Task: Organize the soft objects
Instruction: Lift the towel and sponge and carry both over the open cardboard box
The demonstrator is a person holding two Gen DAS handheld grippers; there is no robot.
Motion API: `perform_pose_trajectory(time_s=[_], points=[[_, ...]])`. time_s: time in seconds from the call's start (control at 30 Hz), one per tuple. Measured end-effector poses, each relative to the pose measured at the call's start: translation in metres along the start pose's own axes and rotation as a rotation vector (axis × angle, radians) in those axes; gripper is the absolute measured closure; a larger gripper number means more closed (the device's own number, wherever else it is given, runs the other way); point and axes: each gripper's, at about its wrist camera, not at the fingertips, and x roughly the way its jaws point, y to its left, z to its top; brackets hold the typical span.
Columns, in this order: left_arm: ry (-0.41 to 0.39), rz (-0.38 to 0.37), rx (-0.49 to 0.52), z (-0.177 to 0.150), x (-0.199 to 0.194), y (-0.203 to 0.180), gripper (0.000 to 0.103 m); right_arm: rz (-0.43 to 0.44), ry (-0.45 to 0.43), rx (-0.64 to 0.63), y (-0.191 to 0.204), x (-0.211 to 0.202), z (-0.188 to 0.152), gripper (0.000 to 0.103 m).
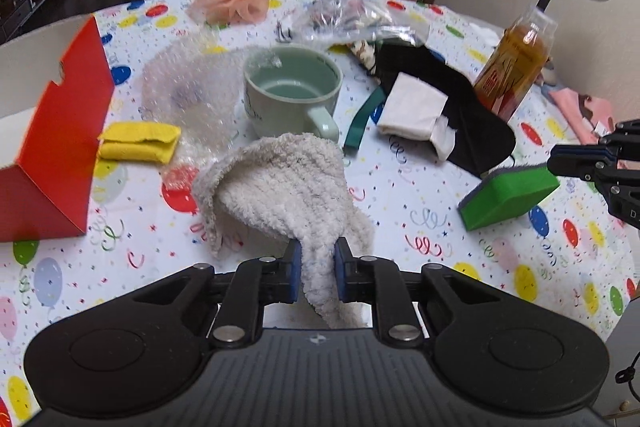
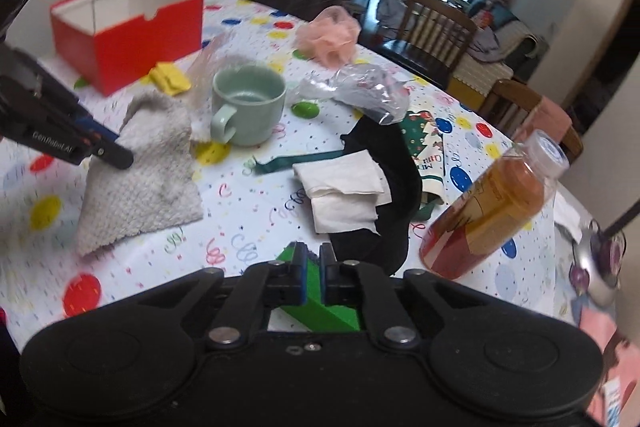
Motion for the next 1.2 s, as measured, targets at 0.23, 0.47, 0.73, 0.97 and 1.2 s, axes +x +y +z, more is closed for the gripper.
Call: perform_pose_trajectory(time_s=[0.23, 0.47, 0.73, 0.97, 1.2], points=[[-0.017, -0.008, -0.014, 0.000, -0.013, 0.005, 0.087, 0.029, 0.002, -0.251, 0.016, -0.002, -0.002, 0.097], [-0.021, -0.004, -0.037, -0.004, -0.022, 0.008, 0.087, 0.091, 0.091, -0.371, -0.001, 0.023, -0.002, 0.065], [-0.026, 0.026, -0.081, -0.011, -0.030, 0.022, 0.087, 0.215, 0.172, -0.568, -0.001, 0.048, -0.005, 0.023], [-0.024, 0.034, -0.091, -0.017, -0.033, 0.025, 0.087, 0.243, 0.271, -0.631, -0.002, 0.077, -0.012, 0.039], [-0.023, 0.030, -0.096, -0.019, -0.032, 0.025, 0.087, 0.218, 0.274, -0.631, 0.001, 0.078, -0.014, 0.057]])
